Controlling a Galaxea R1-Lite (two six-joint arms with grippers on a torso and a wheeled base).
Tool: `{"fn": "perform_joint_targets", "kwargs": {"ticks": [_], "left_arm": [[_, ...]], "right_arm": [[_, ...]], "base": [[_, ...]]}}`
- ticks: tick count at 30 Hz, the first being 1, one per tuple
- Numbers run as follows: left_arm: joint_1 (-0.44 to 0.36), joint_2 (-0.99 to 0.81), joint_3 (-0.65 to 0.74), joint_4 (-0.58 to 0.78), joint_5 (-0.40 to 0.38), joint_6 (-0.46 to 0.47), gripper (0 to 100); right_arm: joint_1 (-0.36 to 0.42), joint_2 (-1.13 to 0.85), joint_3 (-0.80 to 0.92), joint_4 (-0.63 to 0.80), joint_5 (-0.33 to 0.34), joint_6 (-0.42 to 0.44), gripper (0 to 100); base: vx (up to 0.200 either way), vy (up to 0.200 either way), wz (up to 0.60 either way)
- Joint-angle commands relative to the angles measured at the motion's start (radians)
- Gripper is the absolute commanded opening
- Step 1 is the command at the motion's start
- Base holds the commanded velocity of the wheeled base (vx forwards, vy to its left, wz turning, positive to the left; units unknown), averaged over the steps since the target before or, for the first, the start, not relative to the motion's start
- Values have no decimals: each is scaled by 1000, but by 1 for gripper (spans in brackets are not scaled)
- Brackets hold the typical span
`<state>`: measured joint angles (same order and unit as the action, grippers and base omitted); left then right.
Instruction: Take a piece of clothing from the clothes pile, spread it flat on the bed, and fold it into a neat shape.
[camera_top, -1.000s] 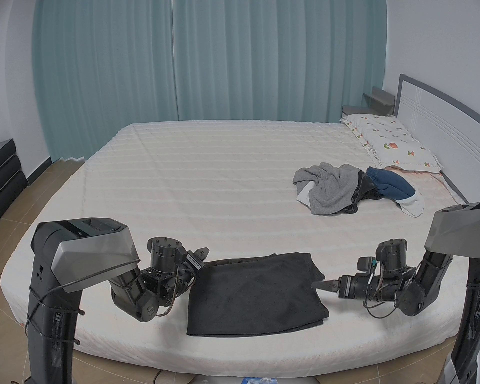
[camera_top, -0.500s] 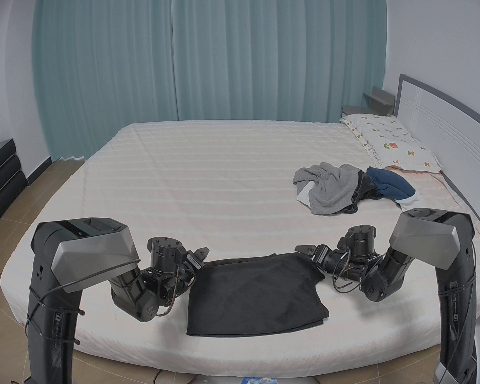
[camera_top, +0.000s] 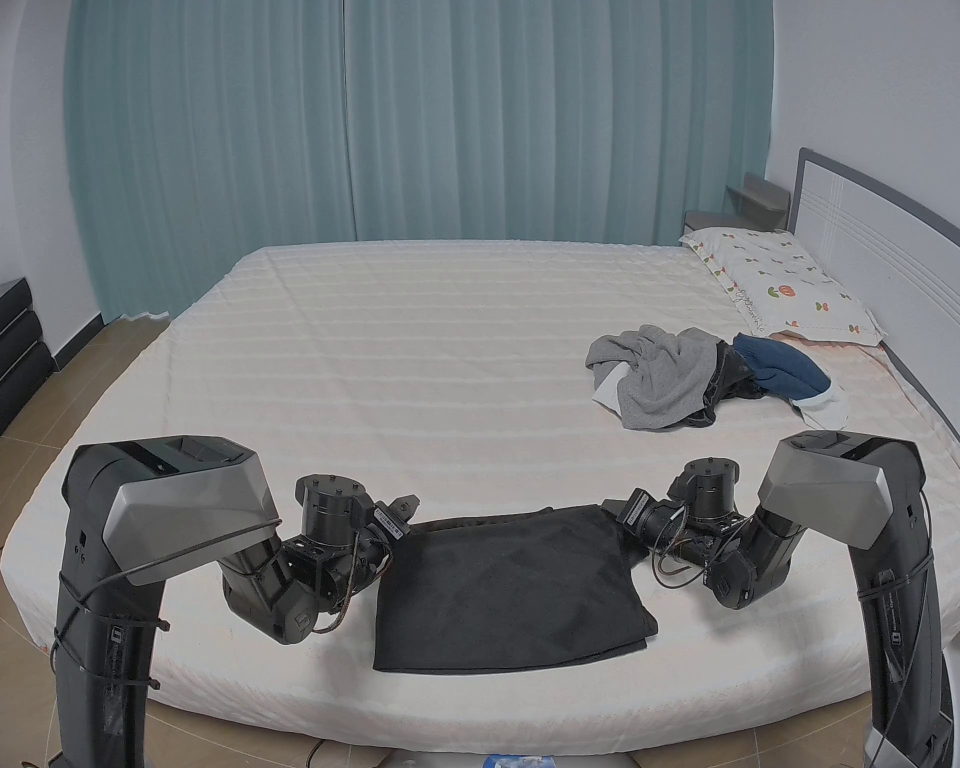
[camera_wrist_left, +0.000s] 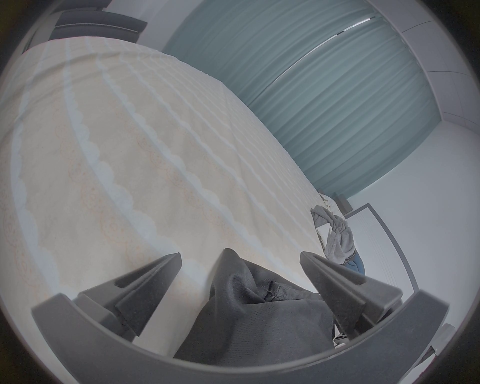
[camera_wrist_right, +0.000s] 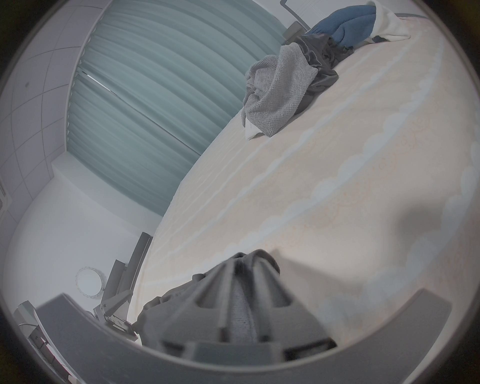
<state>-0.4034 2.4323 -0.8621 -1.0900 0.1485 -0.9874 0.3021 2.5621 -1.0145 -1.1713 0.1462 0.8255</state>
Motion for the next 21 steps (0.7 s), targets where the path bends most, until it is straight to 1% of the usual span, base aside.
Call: {"fn": "perform_joint_targets", "kwargs": {"ticks": [1, 9, 17, 18, 21], "left_arm": [[0, 1, 0, -1, 0, 0, 100], [0, 2, 2, 1, 0, 1, 100], [0, 1, 2, 1, 0, 1, 100], [0, 1, 2, 1, 0, 1, 100], [0, 1, 3, -1, 0, 1, 100]], "right_arm": [[-5, 10, -12, -7, -2, 1, 0], [-14, 21, -21, -34, -20, 3, 0], [-11, 21, -9, -41, -20, 1, 0], [-11, 21, -9, -41, -20, 1, 100], [-12, 16, -7, -51, -19, 6, 100]], "base": [[0, 0, 0], [0, 0, 0], [0, 0, 0], [0, 0, 0], [0, 0, 0]]}}
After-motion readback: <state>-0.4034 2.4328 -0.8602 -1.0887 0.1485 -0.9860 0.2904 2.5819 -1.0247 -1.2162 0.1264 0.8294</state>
